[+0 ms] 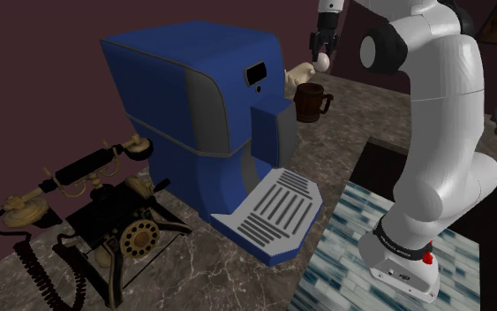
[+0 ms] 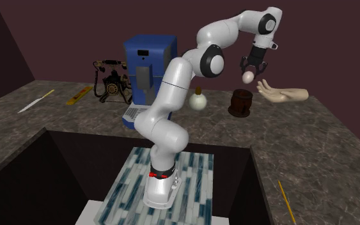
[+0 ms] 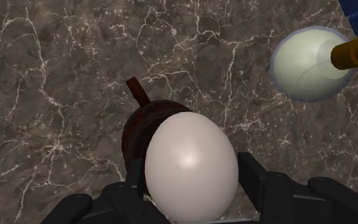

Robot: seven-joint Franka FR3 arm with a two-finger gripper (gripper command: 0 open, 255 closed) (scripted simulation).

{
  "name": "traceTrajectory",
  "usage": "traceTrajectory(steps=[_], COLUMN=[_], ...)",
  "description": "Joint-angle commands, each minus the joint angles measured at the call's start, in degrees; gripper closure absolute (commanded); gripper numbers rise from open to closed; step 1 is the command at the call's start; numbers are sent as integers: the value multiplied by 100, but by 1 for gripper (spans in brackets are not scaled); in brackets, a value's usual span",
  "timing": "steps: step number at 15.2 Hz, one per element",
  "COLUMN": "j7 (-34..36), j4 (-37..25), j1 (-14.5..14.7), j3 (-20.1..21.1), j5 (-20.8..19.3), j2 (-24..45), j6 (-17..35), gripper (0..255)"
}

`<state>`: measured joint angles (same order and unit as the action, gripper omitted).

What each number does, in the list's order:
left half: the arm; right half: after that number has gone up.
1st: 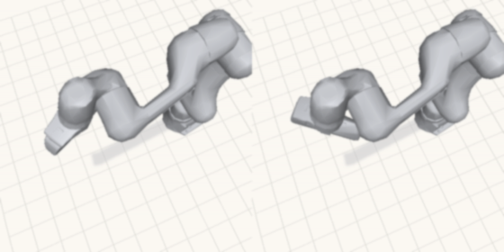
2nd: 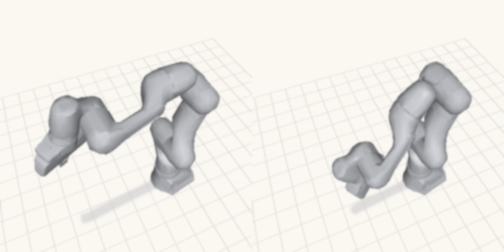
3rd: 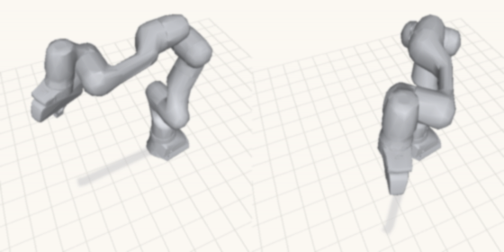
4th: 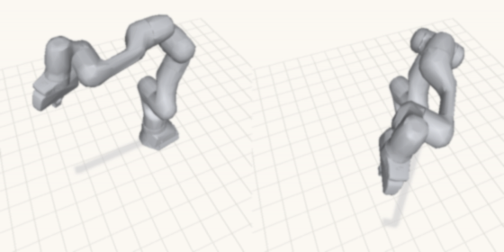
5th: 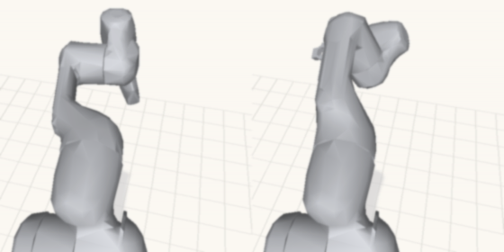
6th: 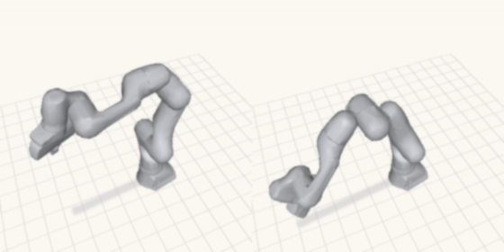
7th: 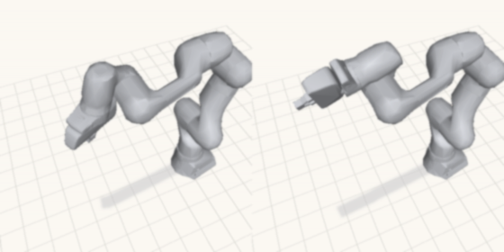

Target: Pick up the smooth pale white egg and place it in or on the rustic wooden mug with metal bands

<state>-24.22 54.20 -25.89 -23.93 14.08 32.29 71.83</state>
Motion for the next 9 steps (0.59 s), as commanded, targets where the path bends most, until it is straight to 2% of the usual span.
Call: traceTrajectory(steps=[1, 9], j7=[-17, -70], j4=[202, 1242], j1=[40, 245], j3=[-3, -26], j5=[-15, -105], j2=[-33, -281], j6=[170, 950], gripper=[255, 255])
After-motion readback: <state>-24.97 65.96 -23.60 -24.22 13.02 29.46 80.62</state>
